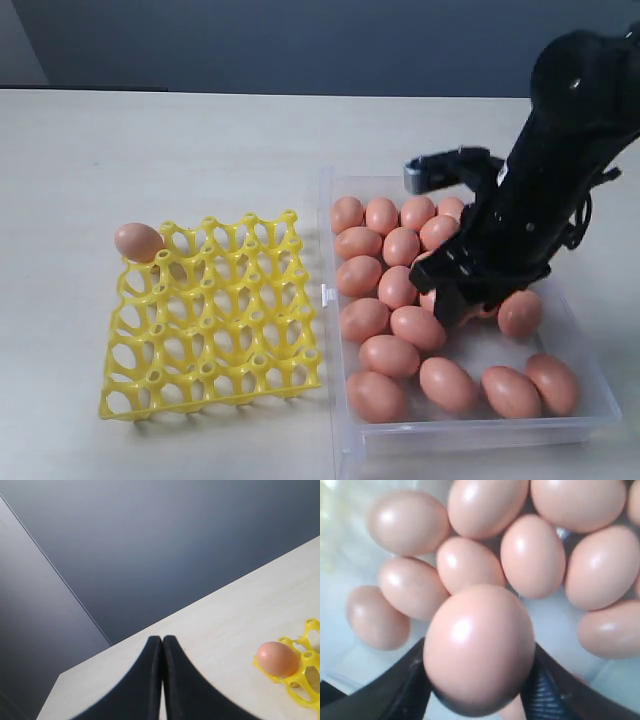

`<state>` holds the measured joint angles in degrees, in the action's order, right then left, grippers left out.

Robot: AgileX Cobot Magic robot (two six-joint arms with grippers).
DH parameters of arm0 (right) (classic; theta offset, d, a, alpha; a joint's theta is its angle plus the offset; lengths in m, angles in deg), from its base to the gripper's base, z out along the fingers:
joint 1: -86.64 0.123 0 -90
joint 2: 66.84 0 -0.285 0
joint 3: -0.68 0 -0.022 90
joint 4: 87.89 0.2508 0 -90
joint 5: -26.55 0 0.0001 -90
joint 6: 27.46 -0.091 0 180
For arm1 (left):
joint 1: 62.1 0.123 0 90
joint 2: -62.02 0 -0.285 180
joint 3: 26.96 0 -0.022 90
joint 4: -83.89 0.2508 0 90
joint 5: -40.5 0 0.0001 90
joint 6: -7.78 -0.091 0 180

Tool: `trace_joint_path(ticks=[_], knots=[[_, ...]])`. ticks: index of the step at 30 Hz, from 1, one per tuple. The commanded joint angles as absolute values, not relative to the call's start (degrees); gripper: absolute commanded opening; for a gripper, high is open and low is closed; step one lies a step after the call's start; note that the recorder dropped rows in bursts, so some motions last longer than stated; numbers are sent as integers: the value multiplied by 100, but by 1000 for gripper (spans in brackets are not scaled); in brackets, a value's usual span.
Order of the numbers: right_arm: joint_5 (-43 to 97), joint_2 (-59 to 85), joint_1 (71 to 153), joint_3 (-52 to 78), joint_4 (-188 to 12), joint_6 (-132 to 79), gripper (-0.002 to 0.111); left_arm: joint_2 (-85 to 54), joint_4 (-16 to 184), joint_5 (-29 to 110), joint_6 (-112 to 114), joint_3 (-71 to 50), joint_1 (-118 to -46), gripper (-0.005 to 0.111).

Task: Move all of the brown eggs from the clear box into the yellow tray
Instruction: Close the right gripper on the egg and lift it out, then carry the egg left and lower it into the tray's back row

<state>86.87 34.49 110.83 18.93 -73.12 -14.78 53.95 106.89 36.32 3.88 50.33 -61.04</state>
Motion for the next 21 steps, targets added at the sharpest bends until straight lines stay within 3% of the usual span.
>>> trace_joint_path(ticks=[1, 4, 10, 13, 17, 21], knots=[[7874, 2771, 11071, 1646, -6644, -1369, 0, 5424, 10706, 3653, 413, 5025, -6164, 0], [7059, 2820, 11071, 1656, -5250, -206, 0, 5424, 10706, 3653, 413, 5025, -6164, 0], [7019, 3611, 11082, 1656, -2673, 2565, 0, 5424, 10706, 3653, 413, 5025, -6164, 0], [7629, 4102, 11082, 1656, -895, 4464, 0, 5424, 10706, 3653, 413, 5025, -6164, 0], [9614, 4810, 11133, 1656, 945, 6557, 0, 5424, 10706, 3653, 413, 5025, -6164, 0], [9651, 5289, 11385, 1611, 1206, 7169, 0, 5424, 10706, 3653, 413, 5025, -6164, 0]])
